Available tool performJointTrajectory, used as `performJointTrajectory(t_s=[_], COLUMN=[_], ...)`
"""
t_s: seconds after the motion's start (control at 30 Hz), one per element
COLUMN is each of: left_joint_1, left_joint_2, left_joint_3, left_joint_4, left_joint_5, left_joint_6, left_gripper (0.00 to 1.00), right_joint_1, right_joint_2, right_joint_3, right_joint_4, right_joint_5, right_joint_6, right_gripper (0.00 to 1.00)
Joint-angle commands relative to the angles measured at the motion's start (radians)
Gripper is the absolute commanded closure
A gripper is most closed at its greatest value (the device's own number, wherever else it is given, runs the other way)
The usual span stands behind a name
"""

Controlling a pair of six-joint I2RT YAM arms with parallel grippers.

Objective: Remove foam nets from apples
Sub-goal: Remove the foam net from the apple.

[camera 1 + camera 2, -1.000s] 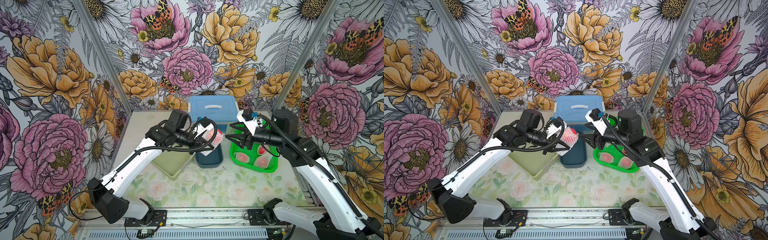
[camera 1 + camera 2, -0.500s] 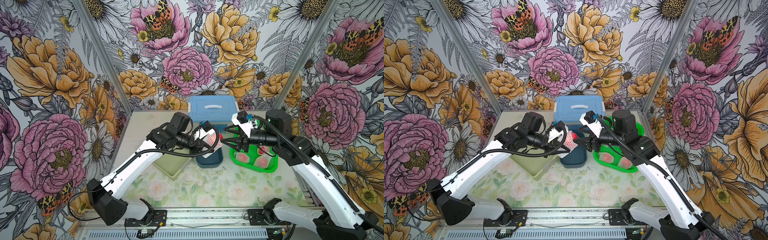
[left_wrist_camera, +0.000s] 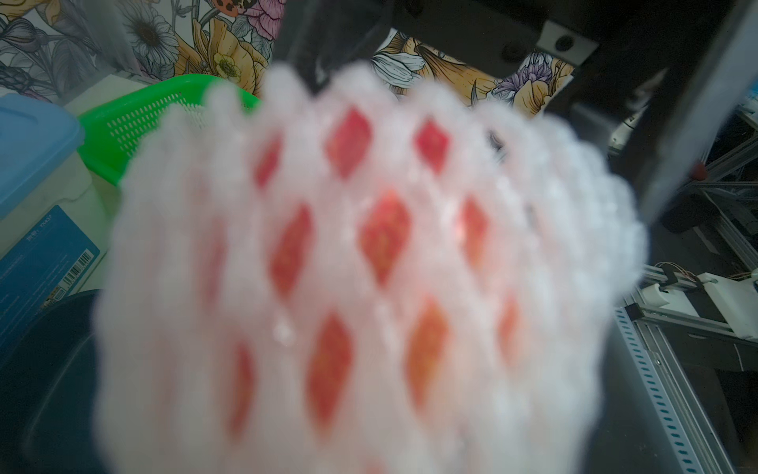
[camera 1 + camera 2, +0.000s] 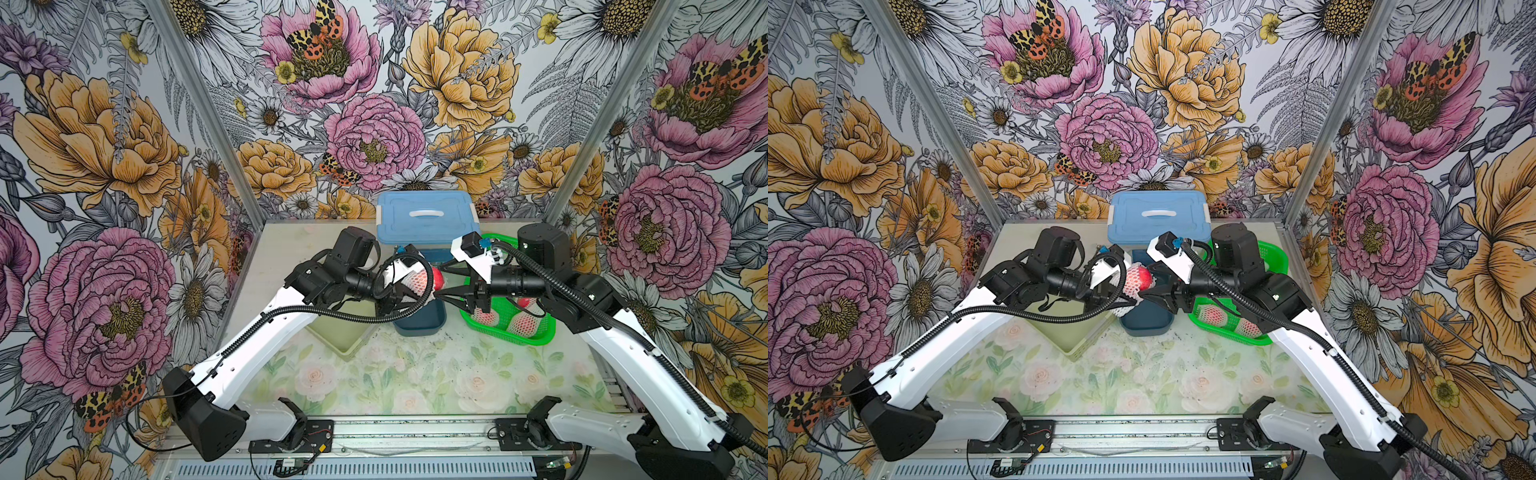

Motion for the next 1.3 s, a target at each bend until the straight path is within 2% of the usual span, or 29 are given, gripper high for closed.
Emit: performJointTrajectory(t_s=[0.0, 0.37, 0.47, 0.57, 0.7, 0.93, 1.27], left_joint_1=[-0.011, -0.023, -0.027, -0.031, -0.038, -0.043, -0.037], left_joint_2=[-0.021, -0.002, -0.004, -0.009, -0.016, -0.021, -0.022], left_joint_3=[-0.007, -0.001, -0.003, -0.006, -0.007, -0.018, -0.018], left_joint_4=[0.034, 0.033, 0.034, 0.033, 0.034, 0.033, 0.034], left_joint_5=[-0.009, -0.007, -0.012, -0.019, -0.027, -0.046, -0.058], left_joint_6=[0.018, 0.018, 0.018, 0.017, 0.019, 0.022, 0.022], left_gripper=[1.0, 1.0, 1.0, 1.0, 1.0, 1.0, 1.0], right_joint_1=[0.016, 0.09, 0.093, 0.093, 0.093, 0.093, 0.064], right_joint_2=[0.018, 0.035, 0.041, 0.051, 0.06, 0.04, -0.05], right_joint_3=[0.011, 0.052, 0.068, 0.082, 0.088, 0.088, 0.063], right_joint_4=[-0.018, -0.016, -0.015, -0.016, -0.016, -0.012, -0.015], right_joint_5=[0.036, 0.186, 0.214, 0.222, 0.208, 0.252, 0.281], right_joint_6=[-0.015, -0.038, -0.041, -0.043, -0.045, -0.044, -0.05], right_gripper=[0.31, 0.34, 0.4, 0.51, 0.54, 0.7, 0.7])
